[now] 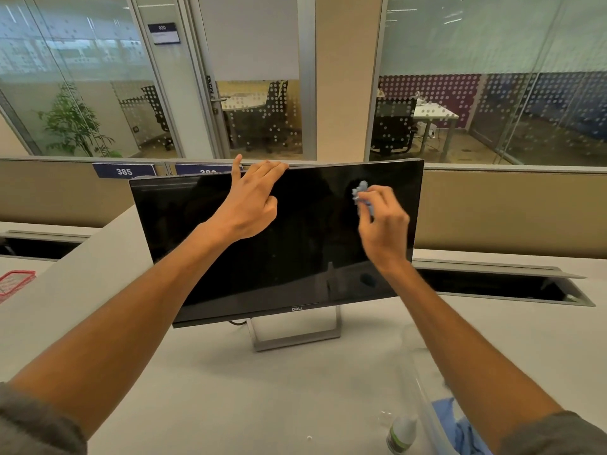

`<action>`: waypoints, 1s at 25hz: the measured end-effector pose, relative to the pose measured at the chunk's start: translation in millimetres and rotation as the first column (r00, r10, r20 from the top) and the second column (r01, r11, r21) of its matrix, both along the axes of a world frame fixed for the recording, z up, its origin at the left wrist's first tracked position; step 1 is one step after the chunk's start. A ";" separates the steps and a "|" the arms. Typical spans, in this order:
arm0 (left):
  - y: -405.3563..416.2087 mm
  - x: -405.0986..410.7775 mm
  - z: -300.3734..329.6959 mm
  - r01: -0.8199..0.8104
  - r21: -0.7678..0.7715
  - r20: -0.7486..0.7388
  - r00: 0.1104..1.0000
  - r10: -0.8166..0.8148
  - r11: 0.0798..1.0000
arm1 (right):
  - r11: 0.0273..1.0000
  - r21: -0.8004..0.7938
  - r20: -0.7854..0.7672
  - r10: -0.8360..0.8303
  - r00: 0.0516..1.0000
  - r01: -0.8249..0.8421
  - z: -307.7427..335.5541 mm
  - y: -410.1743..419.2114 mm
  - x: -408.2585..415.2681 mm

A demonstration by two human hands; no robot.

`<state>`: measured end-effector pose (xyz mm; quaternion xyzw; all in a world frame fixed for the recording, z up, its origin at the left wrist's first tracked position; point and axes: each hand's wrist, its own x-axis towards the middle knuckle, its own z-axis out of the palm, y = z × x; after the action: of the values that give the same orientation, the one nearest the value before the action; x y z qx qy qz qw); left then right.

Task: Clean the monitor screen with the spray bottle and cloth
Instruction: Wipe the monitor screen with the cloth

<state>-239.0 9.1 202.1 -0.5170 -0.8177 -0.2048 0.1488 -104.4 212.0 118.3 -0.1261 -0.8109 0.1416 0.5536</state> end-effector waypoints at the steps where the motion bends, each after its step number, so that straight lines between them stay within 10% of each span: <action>1: -0.1 0.4 0.6 0.007 0.003 0.007 1.000 -0.007 1.000 | 0.998 0.045 0.033 0.035 0.999 -0.037 -7.8 -13.8 -7.0; 11: 4.8 4.6 1.5 -0.011 -0.014 -0.050 0.999 0.011 1.000 | 0.783 0.380 0.551 0.236 0.800 -0.492 -87.4 -105.7 -32.0; 19: 21.9 15.7 13.5 -0.024 -0.165 -0.115 0.993 0.005 0.986 | 0.992 -0.127 -0.102 -0.002 0.995 -0.012 31.3 -31.4 -6.7; 25: 37.0 16.0 14.8 0.001 -0.162 -0.074 0.997 -0.013 0.987 | 0.999 0.030 0.021 0.018 1.000 -0.018 -3.1 -49.0 -27.3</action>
<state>-223.0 46.1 217.0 -0.5377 -0.8235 -0.1186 0.1363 -131.6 163.0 115.2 -0.1118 -0.8199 0.1329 0.5456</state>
